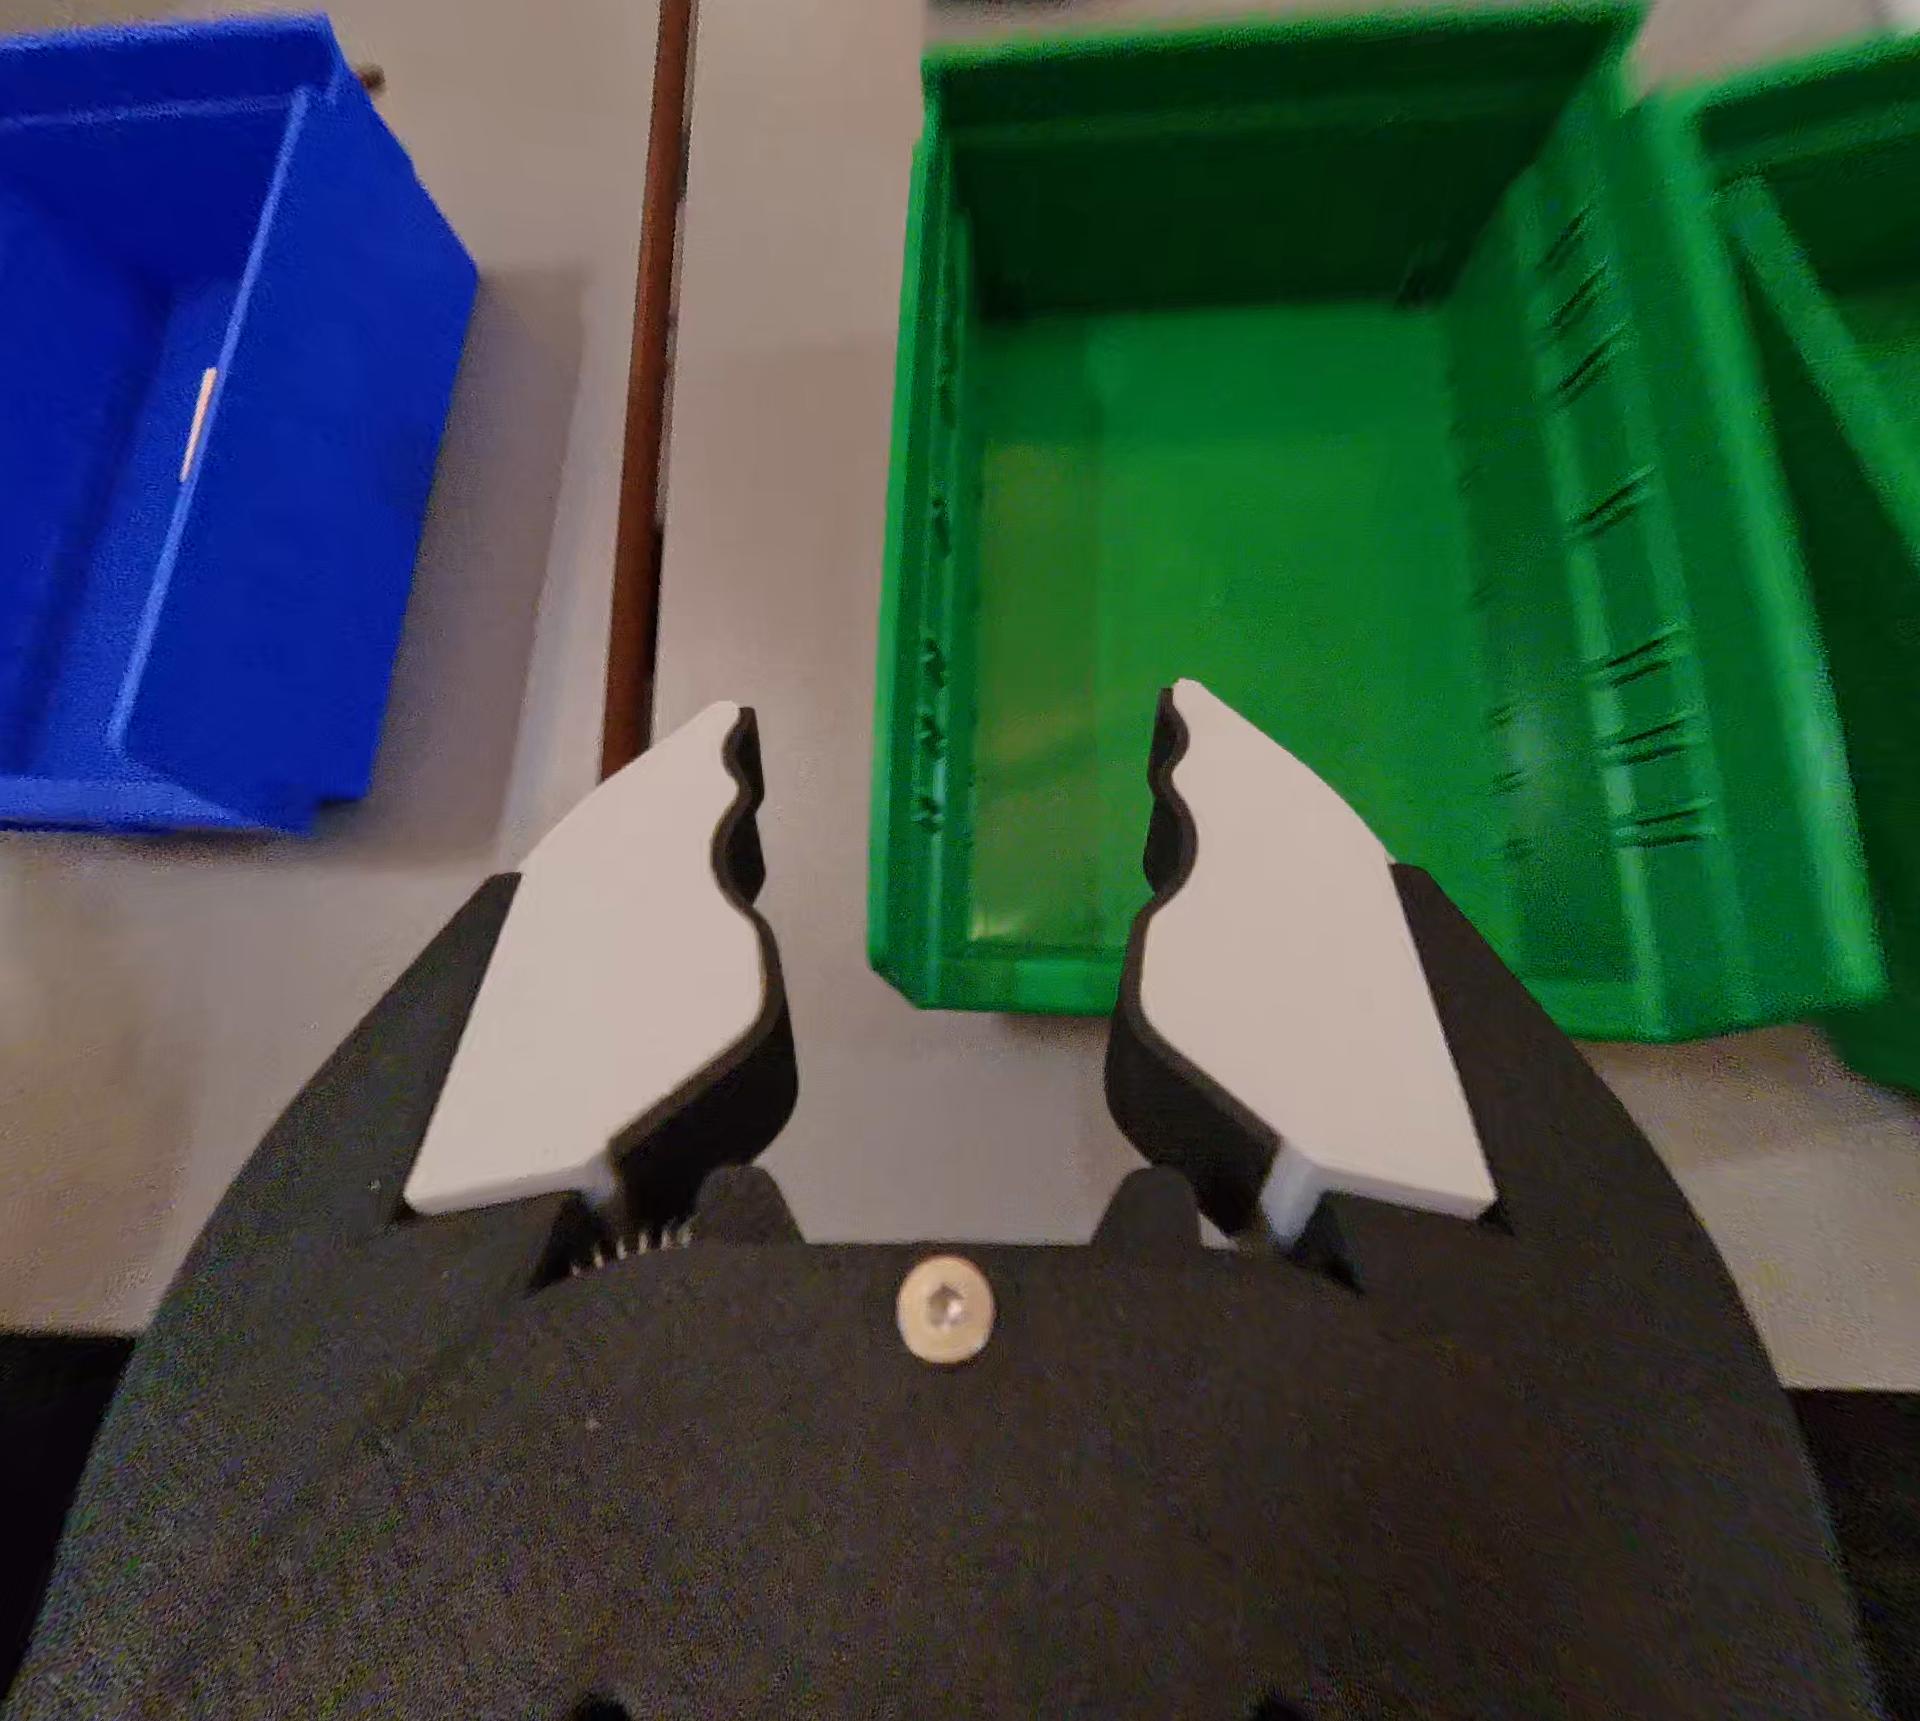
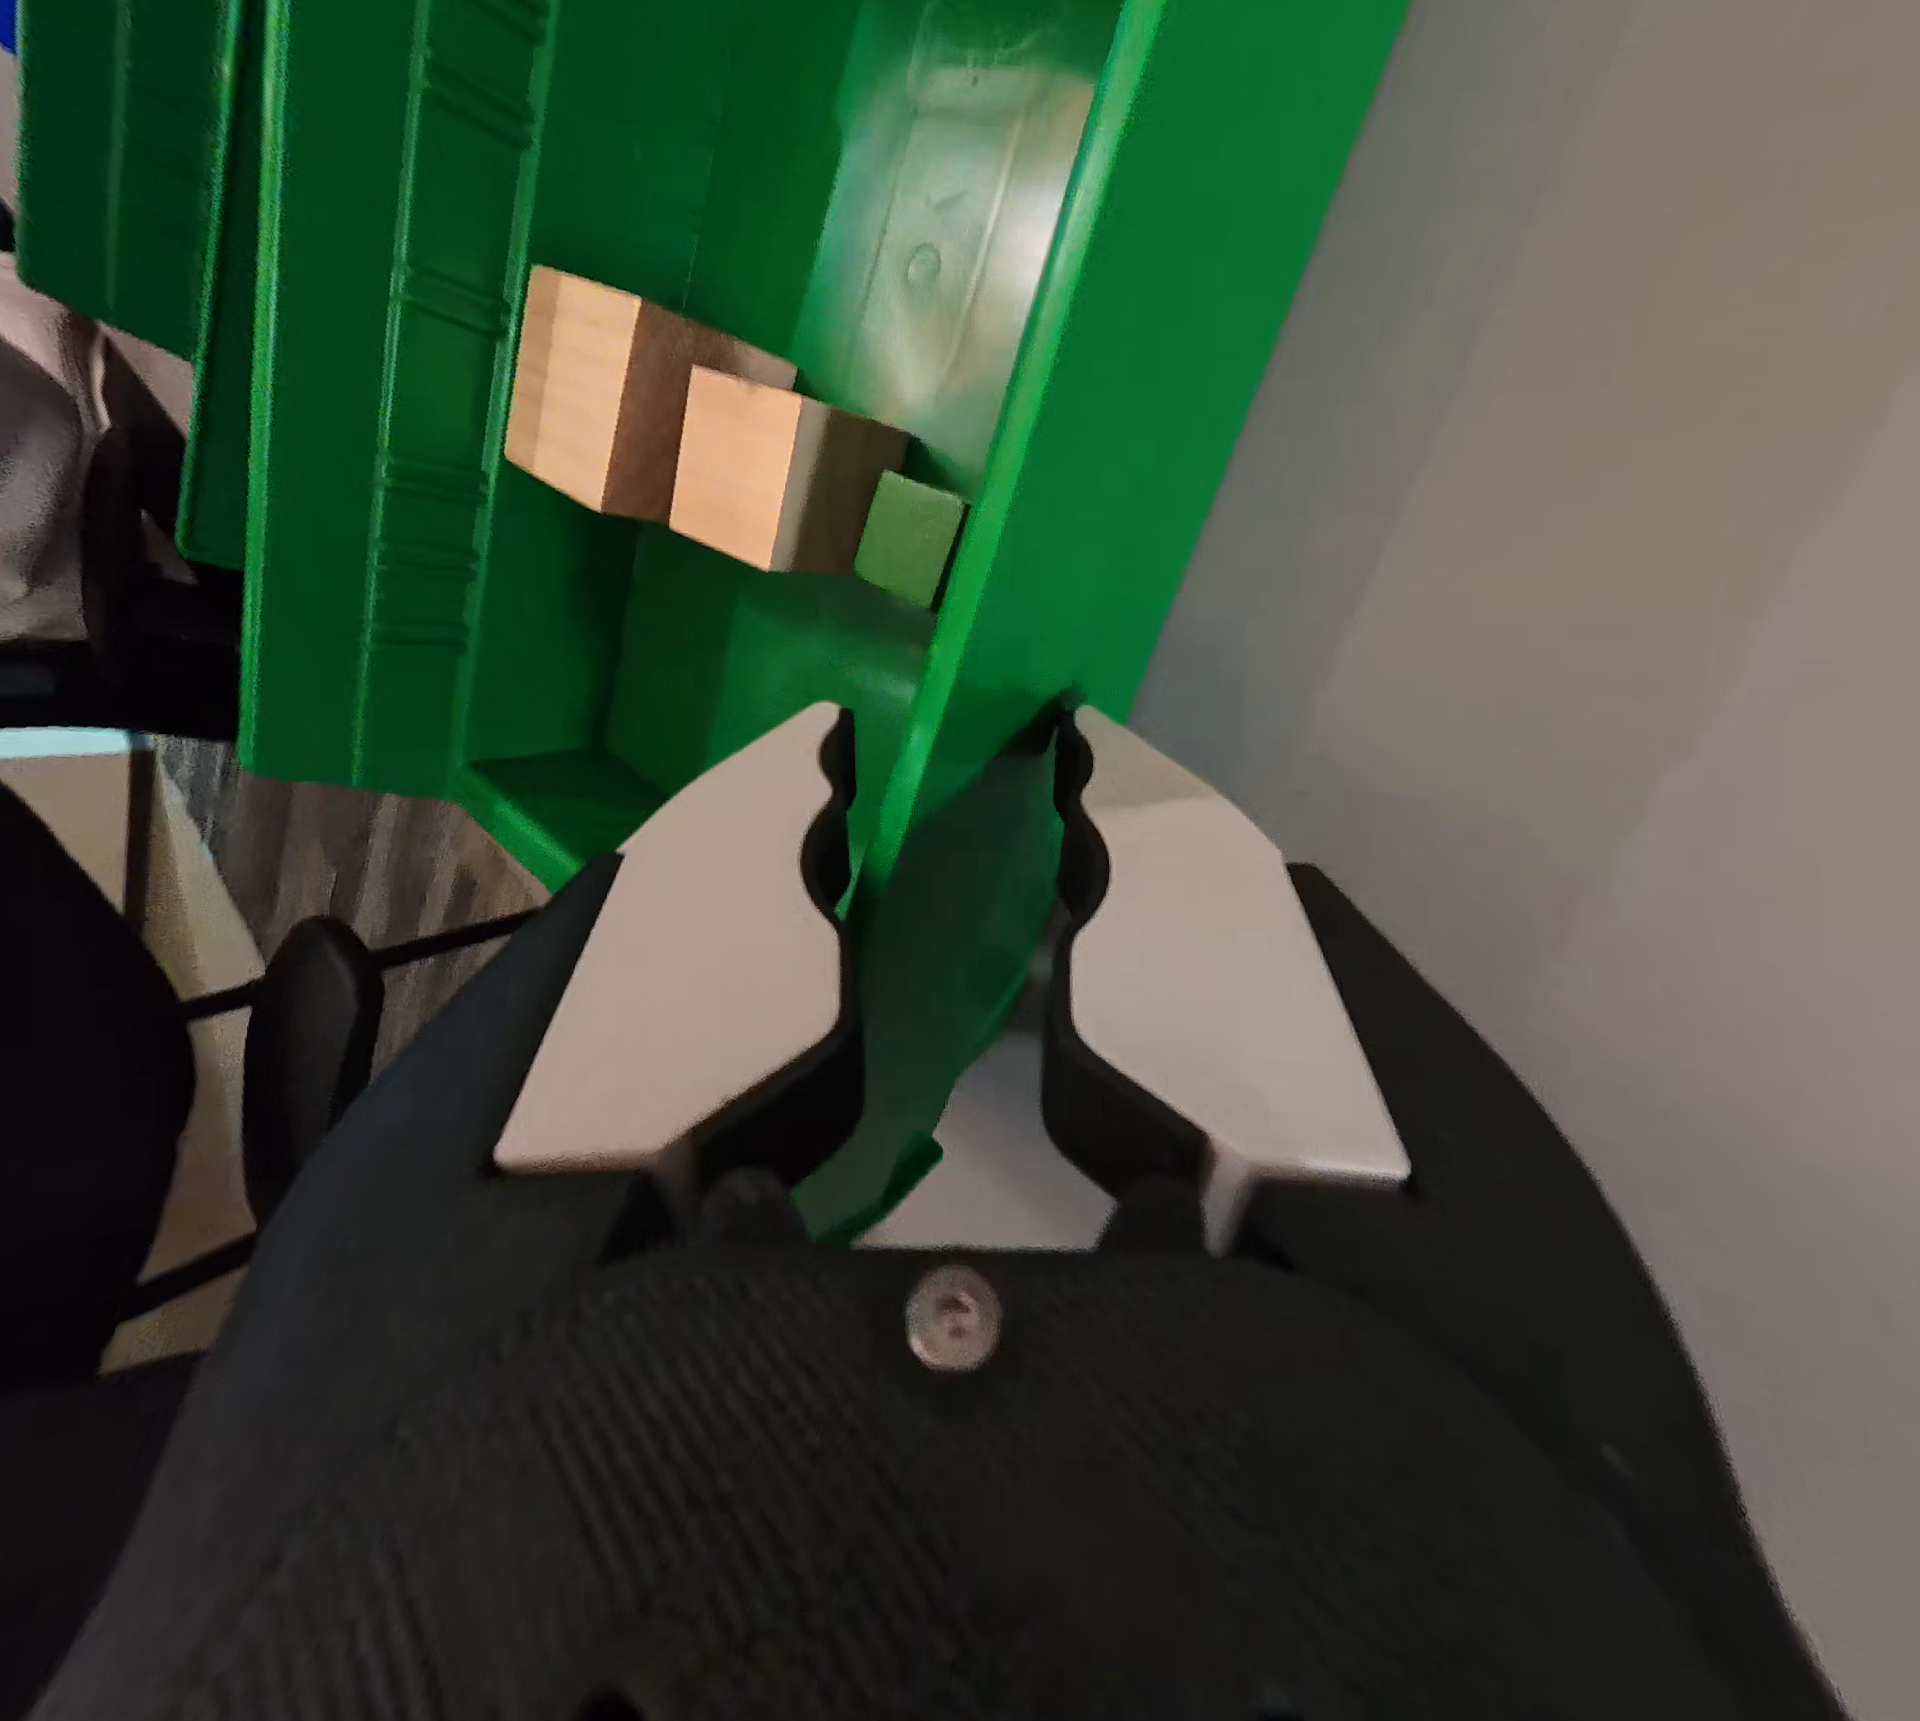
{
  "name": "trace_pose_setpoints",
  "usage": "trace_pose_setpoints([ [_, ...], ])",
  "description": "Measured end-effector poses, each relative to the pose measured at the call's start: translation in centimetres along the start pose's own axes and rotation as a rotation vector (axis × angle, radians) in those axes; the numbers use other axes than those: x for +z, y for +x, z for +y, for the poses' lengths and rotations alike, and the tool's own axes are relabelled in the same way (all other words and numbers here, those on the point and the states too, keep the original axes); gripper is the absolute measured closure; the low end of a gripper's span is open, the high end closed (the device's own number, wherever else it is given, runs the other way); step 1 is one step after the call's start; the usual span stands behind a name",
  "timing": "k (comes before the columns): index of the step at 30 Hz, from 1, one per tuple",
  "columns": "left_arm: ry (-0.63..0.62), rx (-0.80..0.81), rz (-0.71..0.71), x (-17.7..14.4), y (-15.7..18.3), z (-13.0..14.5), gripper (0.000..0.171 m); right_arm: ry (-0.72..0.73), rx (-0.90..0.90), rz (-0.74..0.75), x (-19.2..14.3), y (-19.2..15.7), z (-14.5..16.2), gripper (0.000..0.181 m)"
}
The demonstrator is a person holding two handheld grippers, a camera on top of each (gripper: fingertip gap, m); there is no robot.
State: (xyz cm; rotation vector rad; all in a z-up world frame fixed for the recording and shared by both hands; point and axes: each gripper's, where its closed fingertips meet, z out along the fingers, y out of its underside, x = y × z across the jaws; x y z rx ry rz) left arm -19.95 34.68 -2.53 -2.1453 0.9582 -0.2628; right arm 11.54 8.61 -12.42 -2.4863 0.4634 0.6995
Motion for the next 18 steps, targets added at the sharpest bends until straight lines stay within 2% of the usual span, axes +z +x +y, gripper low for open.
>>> trace_pose_setpoints([
  [2,-0.145,0.075,-0.012,2.0,-0.3,0.6,0.090,0.006,-0.003,0.008,0.4,0.1,0.1,0.143],
  [4,-0.227,0.112,0.019,4.1,-0.3,1.0,0.091,0.013,-0.023,0.016,0.4,0.1,0.1,0.142],
  [9,-0.444,0.198,-0.018,8.7,-2.5,3.7,0.099,0.024,-0.035,0.017,0.4,0.1,0.1,0.142],
  [11,-0.527,0.184,-0.003,9.8,-2.7,5.0,0.104,0.022,-0.043,0.019,0.4,0.1,0.2,0.142],
  [14,-0.602,0.181,0.080,10.7,-2.1,6.3,0.128,0.021,-0.047,0.009,0.5,0.1,0.2,0.140],
  [16,-0.631,0.182,0.174,10.9,-0.9,6.7,0.152,0.019,-0.046,-0.001,0.5,0.1,0.2,0.139],
  [18,-0.645,0.179,0.212,10.8,-0.7,6.7,0.158,0.016,-0.041,-0.010,0.5,0.1,0.1,0.138],
])
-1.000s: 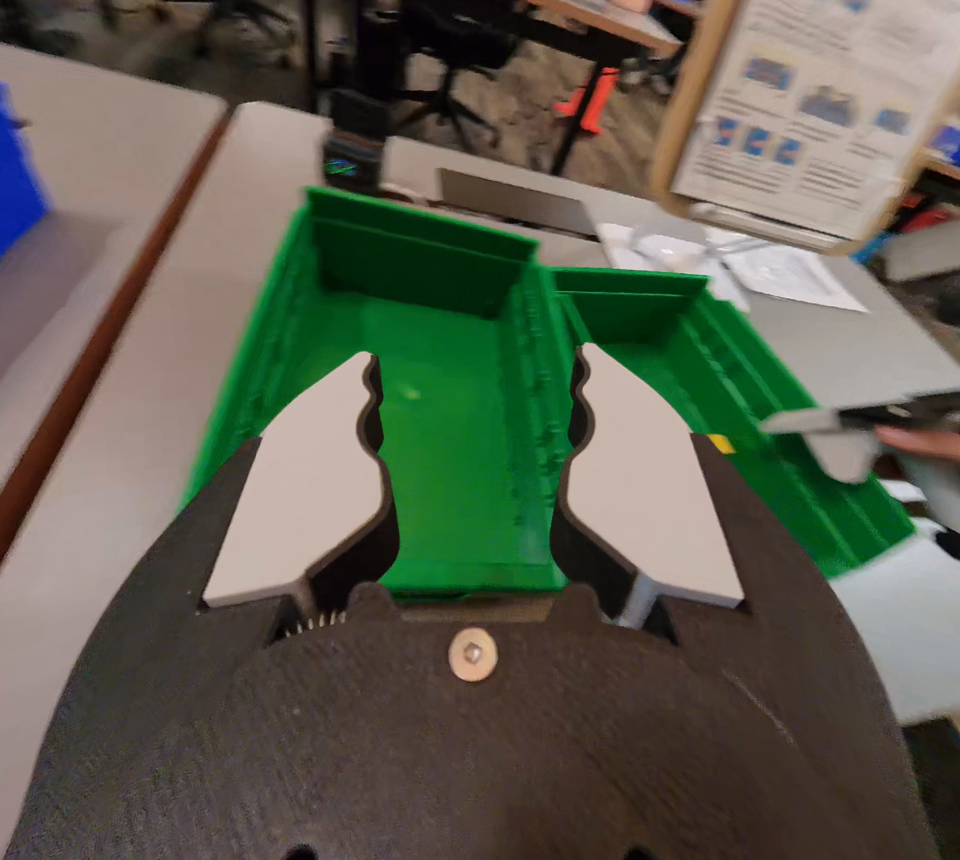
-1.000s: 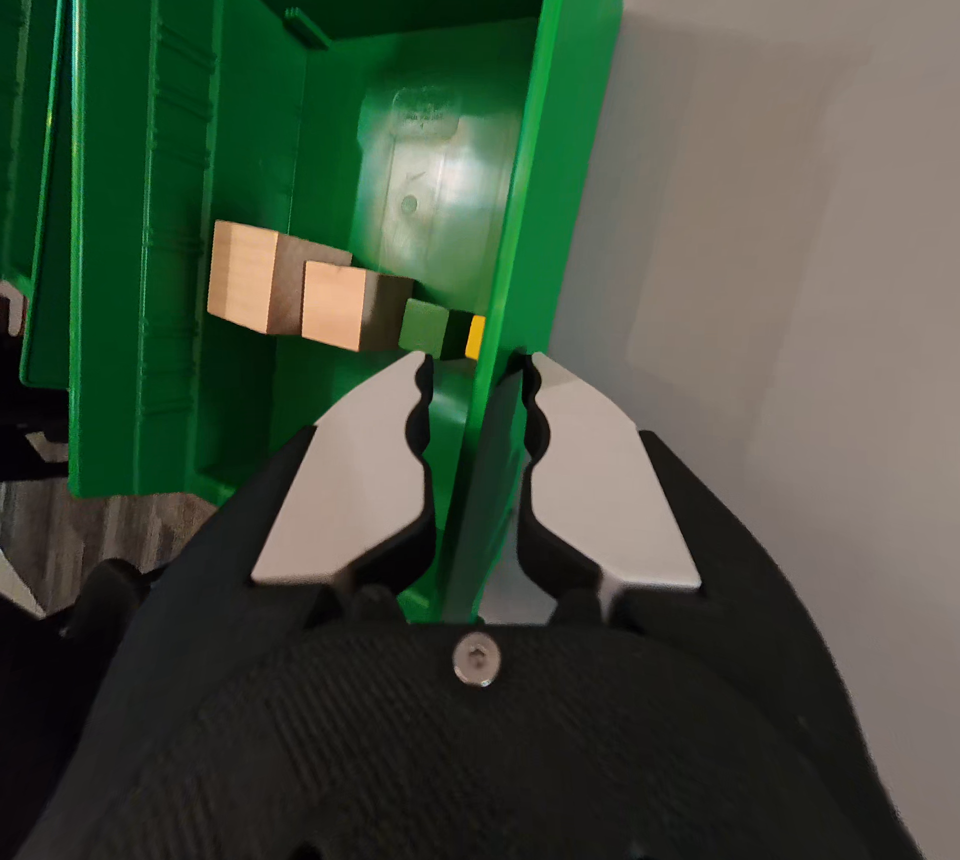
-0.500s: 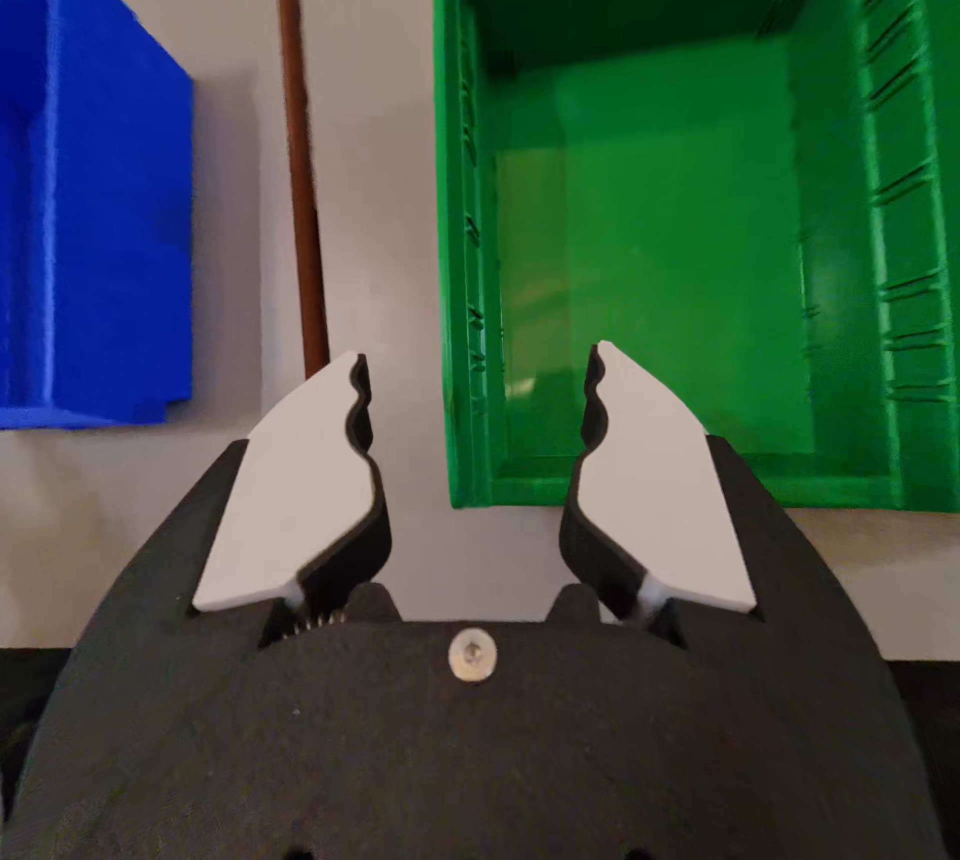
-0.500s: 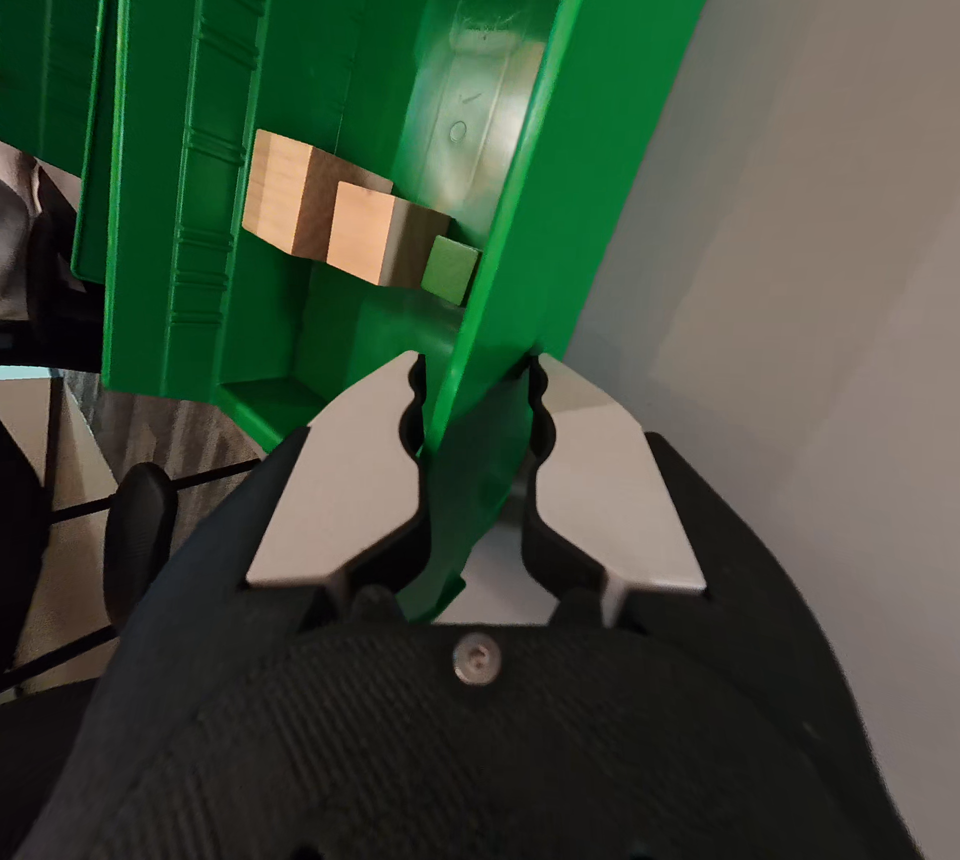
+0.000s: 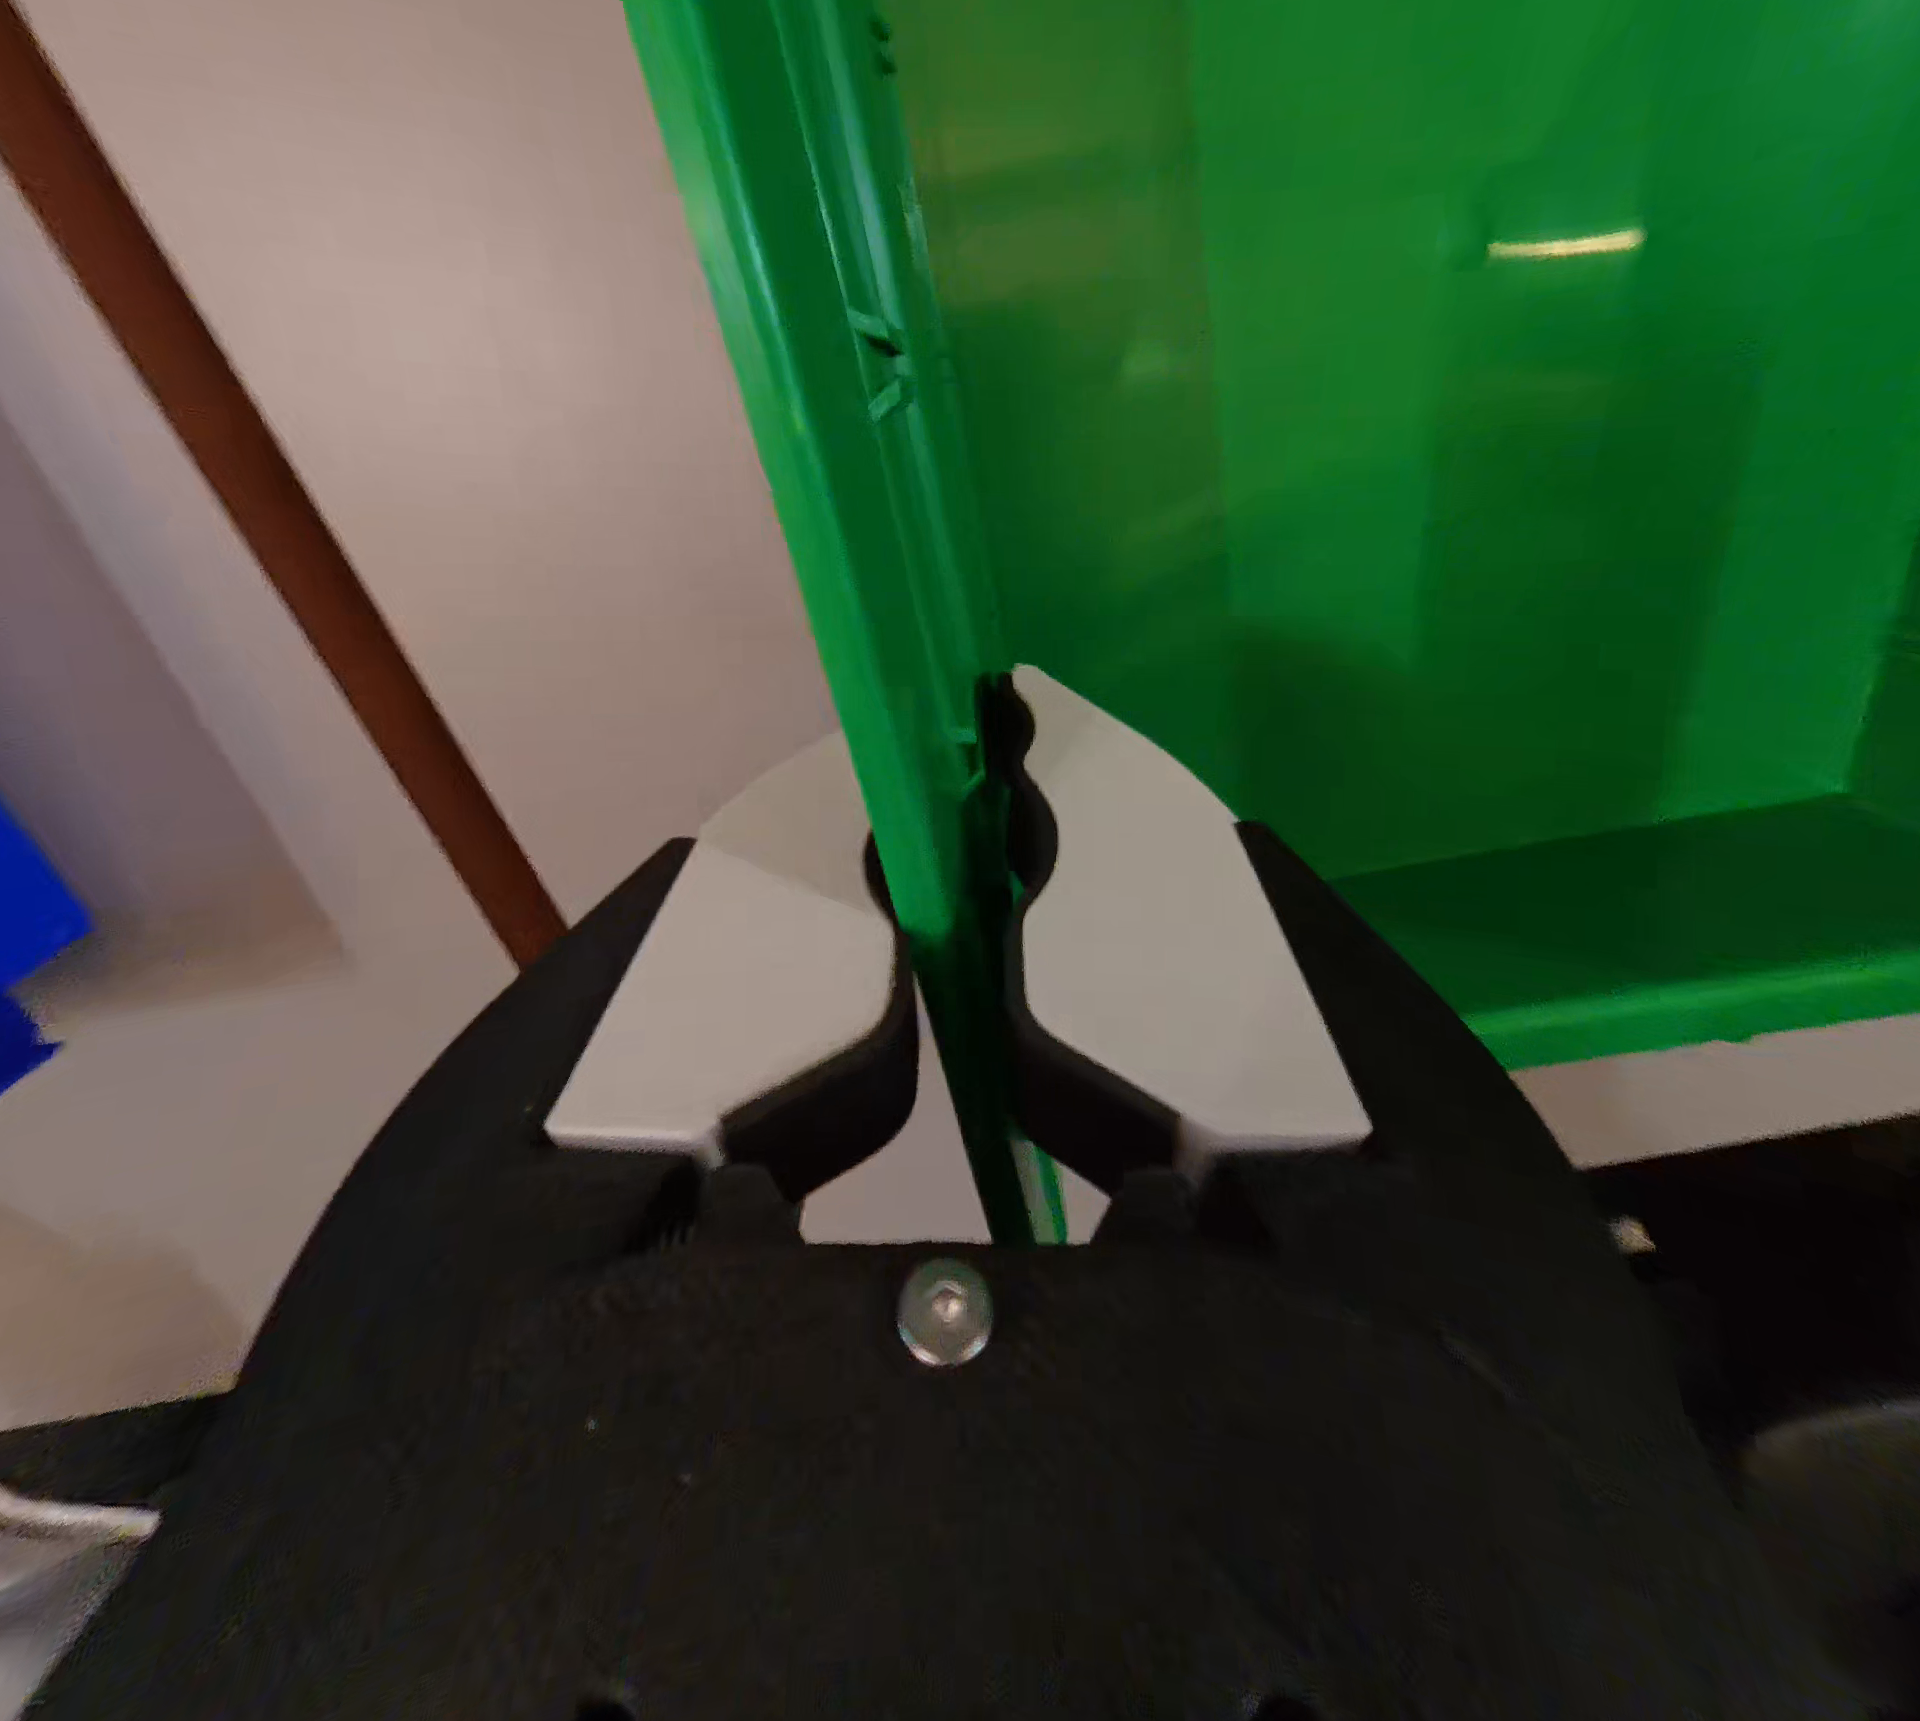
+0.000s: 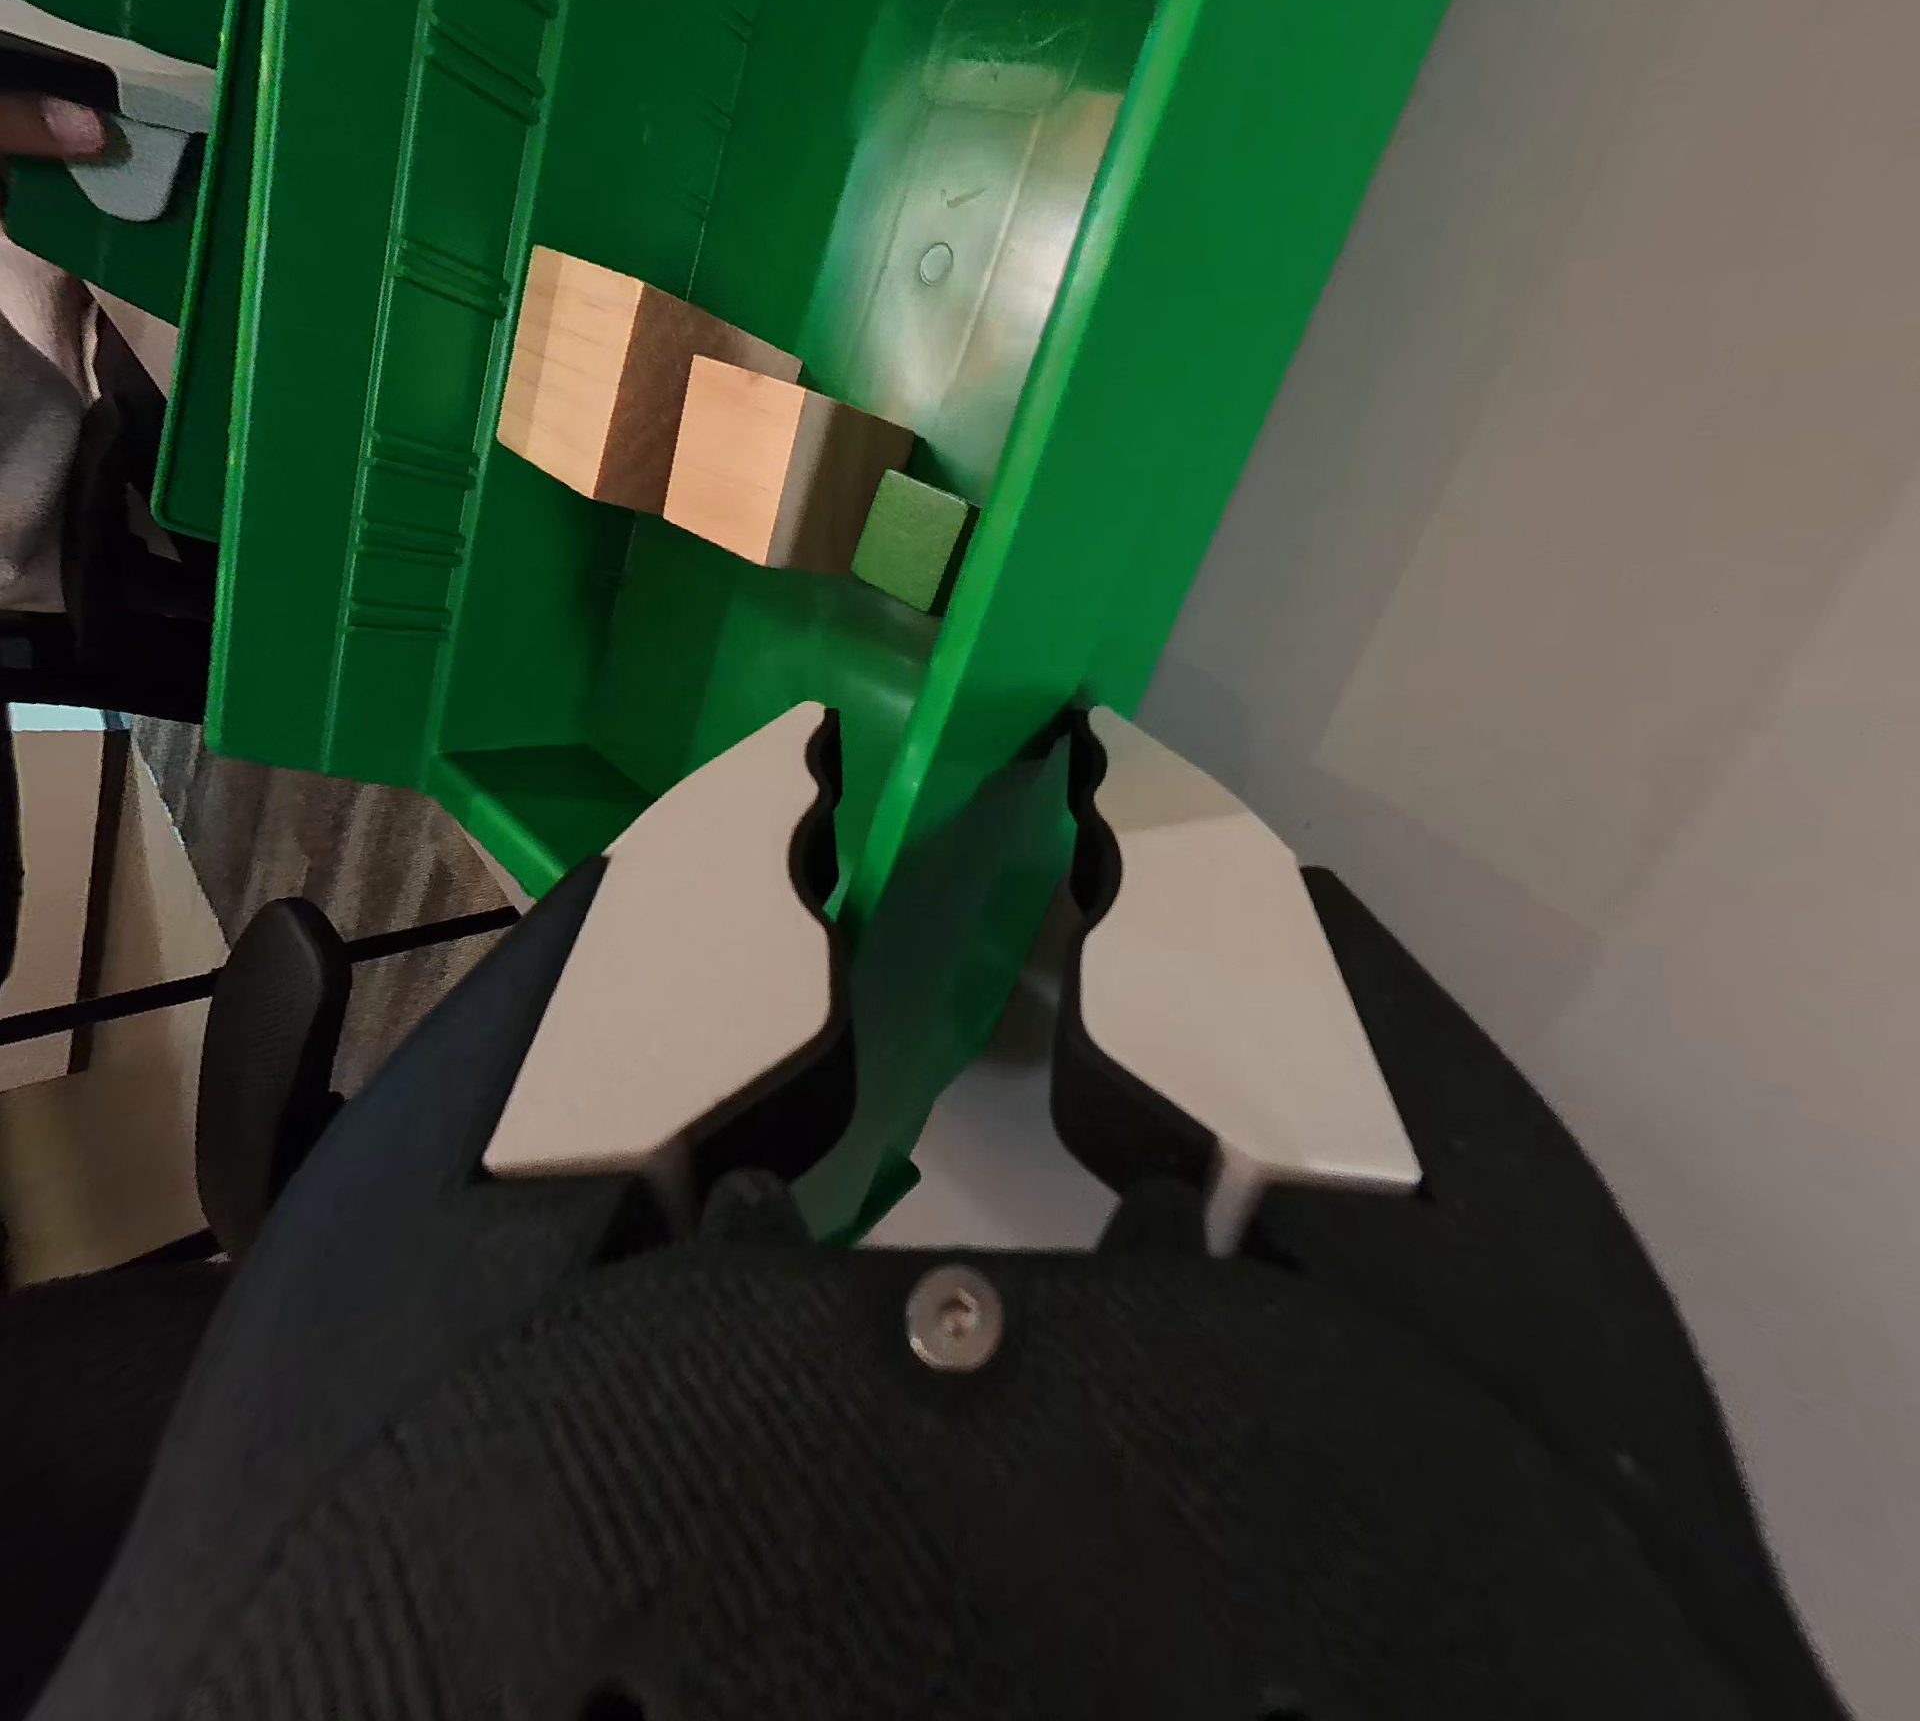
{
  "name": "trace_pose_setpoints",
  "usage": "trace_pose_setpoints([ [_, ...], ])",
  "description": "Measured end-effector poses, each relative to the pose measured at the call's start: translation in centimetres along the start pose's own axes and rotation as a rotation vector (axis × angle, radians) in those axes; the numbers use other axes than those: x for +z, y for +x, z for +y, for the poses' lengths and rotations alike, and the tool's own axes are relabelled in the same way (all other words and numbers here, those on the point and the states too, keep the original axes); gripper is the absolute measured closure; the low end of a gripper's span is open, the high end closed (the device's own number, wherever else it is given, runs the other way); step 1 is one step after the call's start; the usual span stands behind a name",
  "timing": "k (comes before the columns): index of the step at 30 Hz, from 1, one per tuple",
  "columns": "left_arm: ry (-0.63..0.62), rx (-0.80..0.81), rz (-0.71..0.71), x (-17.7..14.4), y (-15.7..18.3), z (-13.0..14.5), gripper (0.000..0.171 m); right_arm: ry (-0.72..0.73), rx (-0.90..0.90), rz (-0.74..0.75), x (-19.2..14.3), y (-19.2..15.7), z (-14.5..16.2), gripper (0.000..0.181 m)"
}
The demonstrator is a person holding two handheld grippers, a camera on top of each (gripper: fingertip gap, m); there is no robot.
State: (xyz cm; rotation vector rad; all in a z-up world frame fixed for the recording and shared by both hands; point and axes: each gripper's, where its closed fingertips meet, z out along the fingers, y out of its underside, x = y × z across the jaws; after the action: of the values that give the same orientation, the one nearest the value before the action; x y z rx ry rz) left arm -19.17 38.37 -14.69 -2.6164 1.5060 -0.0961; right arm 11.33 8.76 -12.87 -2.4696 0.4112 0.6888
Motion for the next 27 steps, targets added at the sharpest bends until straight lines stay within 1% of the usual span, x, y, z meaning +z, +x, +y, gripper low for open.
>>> trace_pose_setpoints([
  [1,-0.005,-0.021,0.055,-0.1,0.5,0.0,0.163,-0.002,0.002,-0.004,0.0,0.0,0.0,0.138],
  [3,-0.001,-0.031,0.101,0.0,0.5,0.2,0.163,-0.004,0.005,-0.010,0.0,0.0,0.0,0.137],
  [7,0.042,-0.007,0.090,-0.2,0.4,0.2,0.163,-0.003,0.011,-0.017,-0.1,0.0,-0.1,0.137],
  [12,0.068,-0.057,0.114,-0.6,-0.3,0.7,0.164,0.008,0.028,-0.026,-0.5,0.0,-0.7,0.139],
  [16,0.098,-0.081,0.100,-1.7,-1.4,1.6,0.164,0.002,-0.004,0.003,-1.1,0.3,-1.5,0.139],
  [19,0.117,-0.112,0.100,-2.5,-2.0,2.6,0.164,-0.025,-0.005,0.000,-0.9,0.5,-1.8,0.139],
  [21,0.125,-0.136,0.125,-3.0,-2.1,3.5,0.164,-0.064,0.008,0.001,-0.2,0.6,-1.5,0.143],
  [24,0.138,-0.175,0.178,-4.1,-2.1,4.7,0.164,-0.106,-0.026,0.072,0.2,1.2,-1.4,0.155],
  [27,0.150,-0.209,0.219,-5.9,-2.4,5.9,0.164,-0.110,-0.014,0.074,0.6,0.7,-1.6,0.159],
])
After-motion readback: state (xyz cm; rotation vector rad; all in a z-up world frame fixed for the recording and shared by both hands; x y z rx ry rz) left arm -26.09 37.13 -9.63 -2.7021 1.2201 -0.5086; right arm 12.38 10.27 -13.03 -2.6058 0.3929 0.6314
